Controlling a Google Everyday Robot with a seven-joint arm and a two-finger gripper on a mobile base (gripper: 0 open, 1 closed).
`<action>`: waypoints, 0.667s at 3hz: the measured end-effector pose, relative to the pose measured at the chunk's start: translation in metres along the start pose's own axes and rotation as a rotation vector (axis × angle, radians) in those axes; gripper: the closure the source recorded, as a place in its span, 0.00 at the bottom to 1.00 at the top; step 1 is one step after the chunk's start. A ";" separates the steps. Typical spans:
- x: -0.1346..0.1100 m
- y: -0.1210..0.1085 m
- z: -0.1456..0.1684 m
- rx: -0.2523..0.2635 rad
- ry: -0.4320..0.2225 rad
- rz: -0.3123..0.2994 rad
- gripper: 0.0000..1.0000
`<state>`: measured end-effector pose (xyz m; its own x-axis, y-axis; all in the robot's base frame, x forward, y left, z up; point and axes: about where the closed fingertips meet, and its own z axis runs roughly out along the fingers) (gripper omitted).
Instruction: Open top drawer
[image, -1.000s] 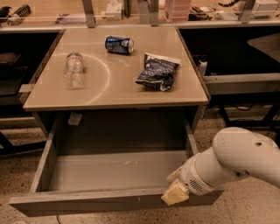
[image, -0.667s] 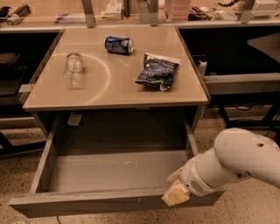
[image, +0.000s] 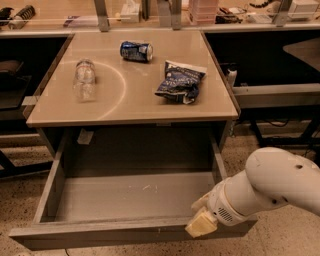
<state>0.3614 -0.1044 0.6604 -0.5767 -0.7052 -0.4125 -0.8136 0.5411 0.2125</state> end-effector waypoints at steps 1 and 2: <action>0.002 0.001 0.000 0.001 -0.002 0.006 1.00; 0.002 0.001 0.000 0.001 -0.002 0.006 0.82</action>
Offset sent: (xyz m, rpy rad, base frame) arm -0.0016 -0.0015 -0.0002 0.0018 0.0013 -0.0061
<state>0.3597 -0.1056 0.6602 -0.5815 -0.7010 -0.4129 -0.8101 0.5457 0.2145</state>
